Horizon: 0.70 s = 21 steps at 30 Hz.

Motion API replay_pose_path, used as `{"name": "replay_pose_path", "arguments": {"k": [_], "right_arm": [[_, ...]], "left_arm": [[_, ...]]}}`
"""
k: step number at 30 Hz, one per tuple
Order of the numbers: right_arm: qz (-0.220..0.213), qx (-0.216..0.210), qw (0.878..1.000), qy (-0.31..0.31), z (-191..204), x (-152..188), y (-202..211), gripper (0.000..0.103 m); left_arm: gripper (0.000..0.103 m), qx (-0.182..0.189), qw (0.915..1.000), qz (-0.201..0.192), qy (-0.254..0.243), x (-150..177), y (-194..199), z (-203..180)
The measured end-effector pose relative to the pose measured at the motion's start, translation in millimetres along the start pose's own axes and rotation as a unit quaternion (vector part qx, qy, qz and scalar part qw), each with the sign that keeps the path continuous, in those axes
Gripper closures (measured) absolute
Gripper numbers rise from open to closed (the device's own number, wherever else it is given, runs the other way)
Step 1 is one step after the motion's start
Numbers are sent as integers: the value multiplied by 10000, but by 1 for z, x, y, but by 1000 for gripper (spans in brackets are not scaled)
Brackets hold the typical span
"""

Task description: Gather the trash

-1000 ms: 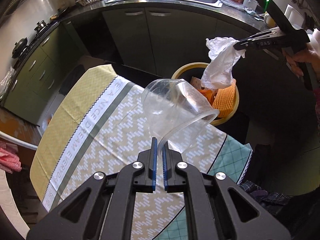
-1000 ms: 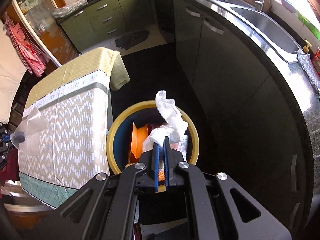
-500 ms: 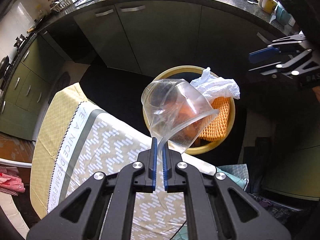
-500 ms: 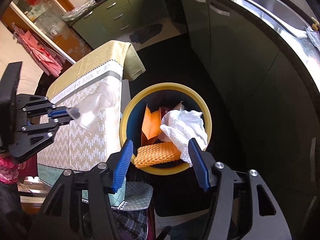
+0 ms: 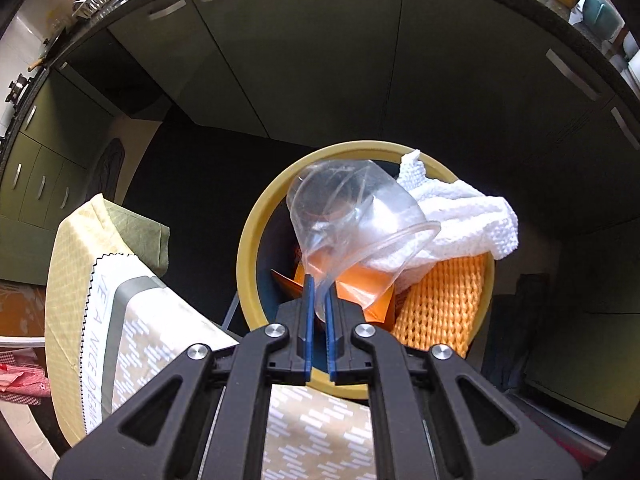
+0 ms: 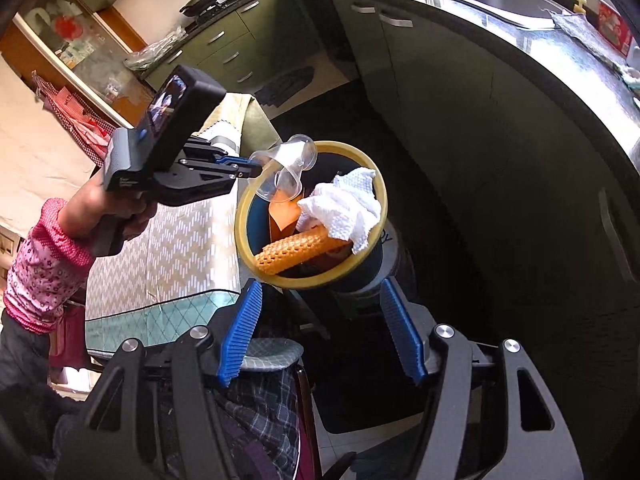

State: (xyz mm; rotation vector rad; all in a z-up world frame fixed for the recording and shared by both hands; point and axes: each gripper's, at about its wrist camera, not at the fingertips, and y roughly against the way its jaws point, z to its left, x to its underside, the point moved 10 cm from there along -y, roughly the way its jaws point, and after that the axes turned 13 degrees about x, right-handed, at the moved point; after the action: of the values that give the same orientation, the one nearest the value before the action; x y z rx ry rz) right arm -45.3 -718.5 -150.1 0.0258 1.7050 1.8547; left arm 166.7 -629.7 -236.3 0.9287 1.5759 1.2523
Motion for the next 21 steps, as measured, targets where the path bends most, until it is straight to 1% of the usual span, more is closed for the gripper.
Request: {"name": "replay_pose_path", "arguments": {"k": [1,2,3,4,6,7,8,9,10,11,12,14,16,17,18,19,21], "right_arm": [[-6,0,10000,-25,-3,5,1,42],[-10,-19,10000,-59,-4,9,1,42],[-14,-44,9999,-94,-5,13,1,41],[-17,-62,9999,-116,-5,17,2,41],[-45,-93,9998,-144,-5,23,1,41],[-72,-95,9998,-158,-4,26,2,41],[-107,-90,9998,-156,-2,29,4,41],[-146,-111,9997,-142,1,33,5,40],[-185,-138,9996,-135,4,35,5,39],[-233,-143,9996,-118,9,38,7,38],[-292,-120,9995,-74,14,40,7,38],[-424,-149,9990,76,29,49,10,36],[-562,-174,9980,214,46,54,10,34],[-645,-184,9973,290,54,55,9,33],[-725,-209,9965,371,64,58,9,32],[-789,-215,9956,447,74,61,7,31],[-911,-166,9939,596,91,65,2,27]], "left_arm": [[97,-12,10000,36,12,-2,-6,1],[94,-12,10000,76,14,-3,-10,2],[88,-39,10000,80,21,-5,-13,3],[85,-82,9999,80,24,-5,-15,4],[60,-92,9999,76,24,-3,-14,5],[57,-147,9999,14,29,-1,-10,7],[57,-181,9998,-51,24,2,-5,8],[54,-154,9998,-109,21,6,3,8],[51,-126,9997,-188,53,11,13,9],[43,-119,9993,-345,122,18,26,12],[41,-105,9984,-531,186,25,40,14],[40,-74,9946,-996,291,51,76,15],[32,-81,9872,-1532,433,86,112,15],[24,-139,9820,-1810,527,106,130,17],[20,-194,9762,-2069,627,130,148,18],[19,-281,9691,-2334,745,156,166,18],[10,-581,9522,-2800,1074,206,196,21]]}}
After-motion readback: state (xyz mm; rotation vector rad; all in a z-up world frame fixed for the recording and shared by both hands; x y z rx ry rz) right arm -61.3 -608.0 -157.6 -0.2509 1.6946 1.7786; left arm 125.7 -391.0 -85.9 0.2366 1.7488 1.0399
